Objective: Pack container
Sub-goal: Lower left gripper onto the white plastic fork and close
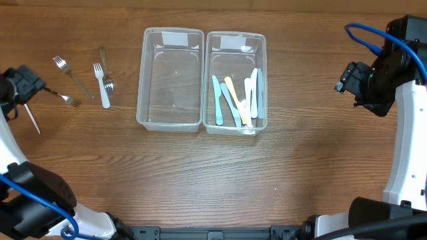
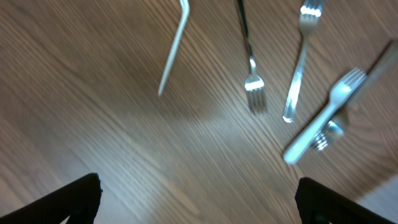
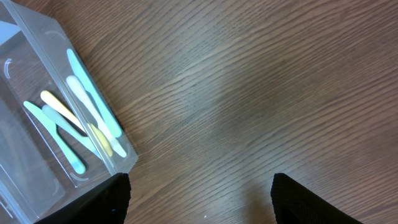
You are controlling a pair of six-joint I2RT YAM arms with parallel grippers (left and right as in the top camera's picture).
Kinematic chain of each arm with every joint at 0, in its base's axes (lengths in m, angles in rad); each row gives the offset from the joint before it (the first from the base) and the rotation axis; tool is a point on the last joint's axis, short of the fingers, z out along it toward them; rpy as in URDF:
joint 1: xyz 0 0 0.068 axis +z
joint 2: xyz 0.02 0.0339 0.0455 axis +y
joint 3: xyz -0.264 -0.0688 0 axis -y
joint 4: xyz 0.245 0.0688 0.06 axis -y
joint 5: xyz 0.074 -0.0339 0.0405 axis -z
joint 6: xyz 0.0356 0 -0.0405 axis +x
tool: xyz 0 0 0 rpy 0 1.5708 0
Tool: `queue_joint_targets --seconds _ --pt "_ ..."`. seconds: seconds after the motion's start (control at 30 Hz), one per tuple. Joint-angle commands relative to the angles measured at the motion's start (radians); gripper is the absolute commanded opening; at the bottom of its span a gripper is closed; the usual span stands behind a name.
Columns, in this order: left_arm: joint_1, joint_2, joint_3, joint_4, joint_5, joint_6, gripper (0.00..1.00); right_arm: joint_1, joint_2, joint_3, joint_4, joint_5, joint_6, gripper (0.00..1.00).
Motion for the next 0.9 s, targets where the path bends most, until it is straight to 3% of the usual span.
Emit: queue_joint_targets --seconds 0.0,0.27,0.47,0.57,0.7,0.87 --pt "0.047 0.032 -0.116 0.080 0.035 0.080 1.00 0.000 -0.010 0.002 0.007 -0.006 -0.004 0.75" --pt "0.138 0.100 -0.193 0.190 0.033 0.036 1.00 0.000 -0.010 0.002 0.003 -0.006 -0.008 0.75" --pt "0.124 0.077 -0.117 0.242 -0.099 0.149 1.00 0.000 -0.010 0.002 0.008 -0.005 -0.026 0.75" --pt "0.113 0.039 -0.076 0.274 -0.039 0.149 1.00 0.000 -0.010 0.002 0.009 -0.005 -0.027 0.75" --pt "0.109 0.013 0.041 0.251 -0.001 0.123 1.00 0.000 -0.010 0.002 0.010 -0.005 -0.027 0.75" --pt "0.077 0.016 0.290 0.135 -0.019 0.173 1.00 0.000 -0.010 0.002 0.013 -0.005 -0.027 0.75"
